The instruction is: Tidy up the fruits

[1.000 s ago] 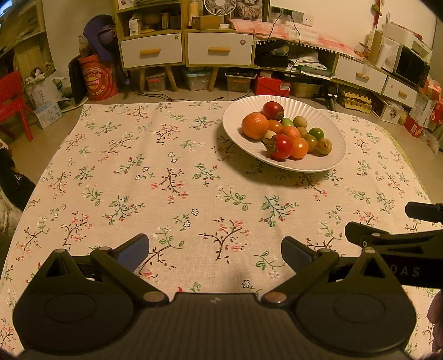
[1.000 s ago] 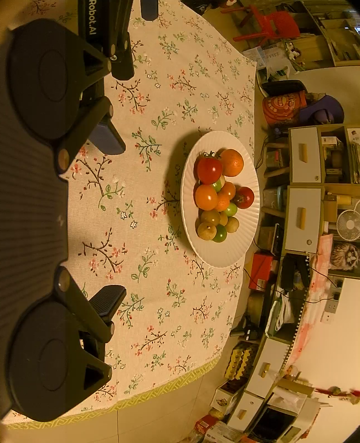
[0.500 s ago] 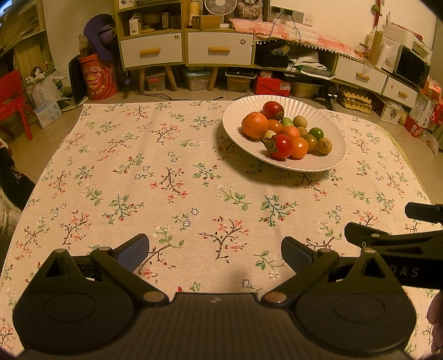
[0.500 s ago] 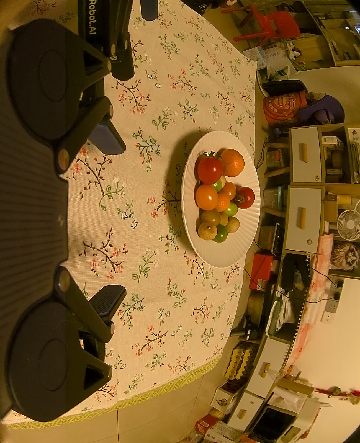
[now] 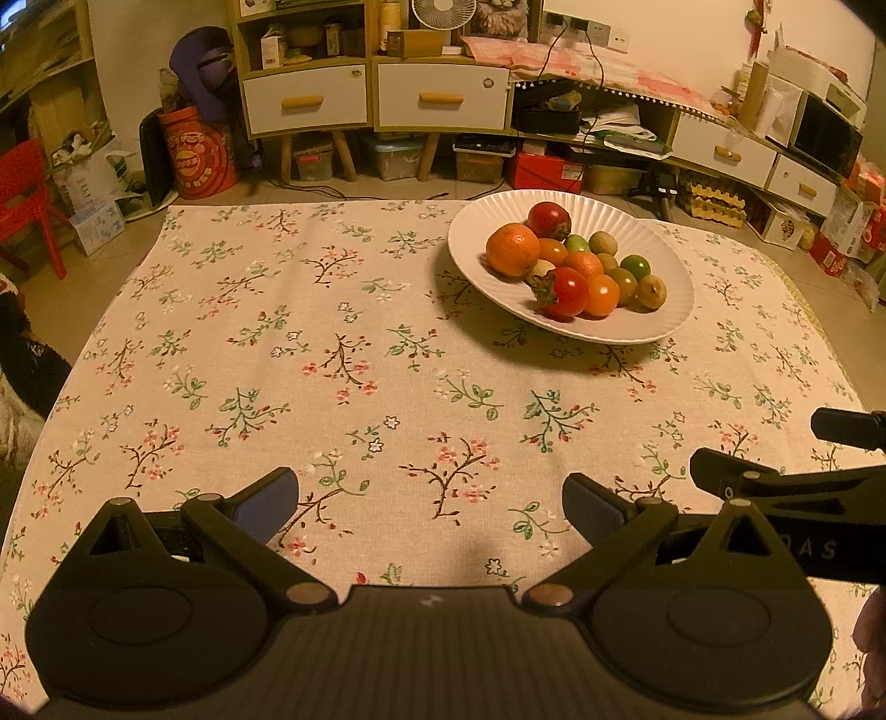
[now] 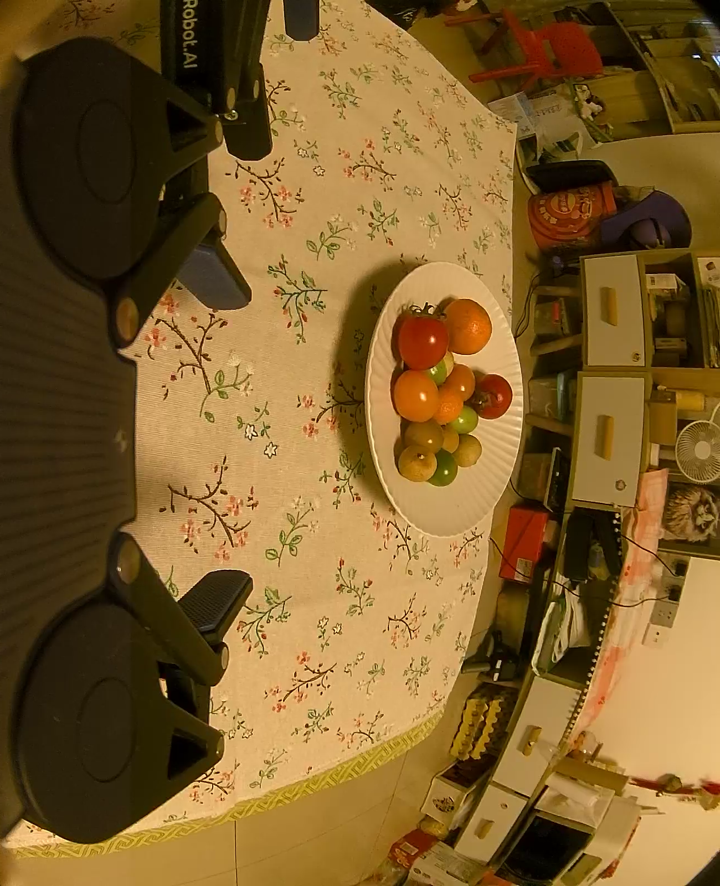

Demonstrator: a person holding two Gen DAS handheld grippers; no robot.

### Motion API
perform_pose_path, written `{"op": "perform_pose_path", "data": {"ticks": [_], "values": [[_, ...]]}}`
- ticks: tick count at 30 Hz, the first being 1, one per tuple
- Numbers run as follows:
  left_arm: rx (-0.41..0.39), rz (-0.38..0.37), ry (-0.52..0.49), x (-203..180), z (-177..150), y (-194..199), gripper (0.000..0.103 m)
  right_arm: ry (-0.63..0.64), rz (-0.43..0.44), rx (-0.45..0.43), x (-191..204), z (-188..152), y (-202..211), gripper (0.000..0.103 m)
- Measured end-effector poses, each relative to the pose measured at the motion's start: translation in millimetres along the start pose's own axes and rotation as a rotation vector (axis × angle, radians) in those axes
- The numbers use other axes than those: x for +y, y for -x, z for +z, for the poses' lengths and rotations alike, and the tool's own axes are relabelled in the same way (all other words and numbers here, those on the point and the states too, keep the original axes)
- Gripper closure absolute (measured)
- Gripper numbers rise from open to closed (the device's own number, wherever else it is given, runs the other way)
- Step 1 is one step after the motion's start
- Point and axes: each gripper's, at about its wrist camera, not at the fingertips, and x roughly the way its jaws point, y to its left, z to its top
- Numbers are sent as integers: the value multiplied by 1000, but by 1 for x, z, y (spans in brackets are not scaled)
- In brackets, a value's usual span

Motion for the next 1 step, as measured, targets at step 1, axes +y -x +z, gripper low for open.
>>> {"op": "perform_pose_path", "data": {"ticks": [1], "values": [[0,-1,0,0,0,0,2,1,0,0,0,0,0,3]]}}
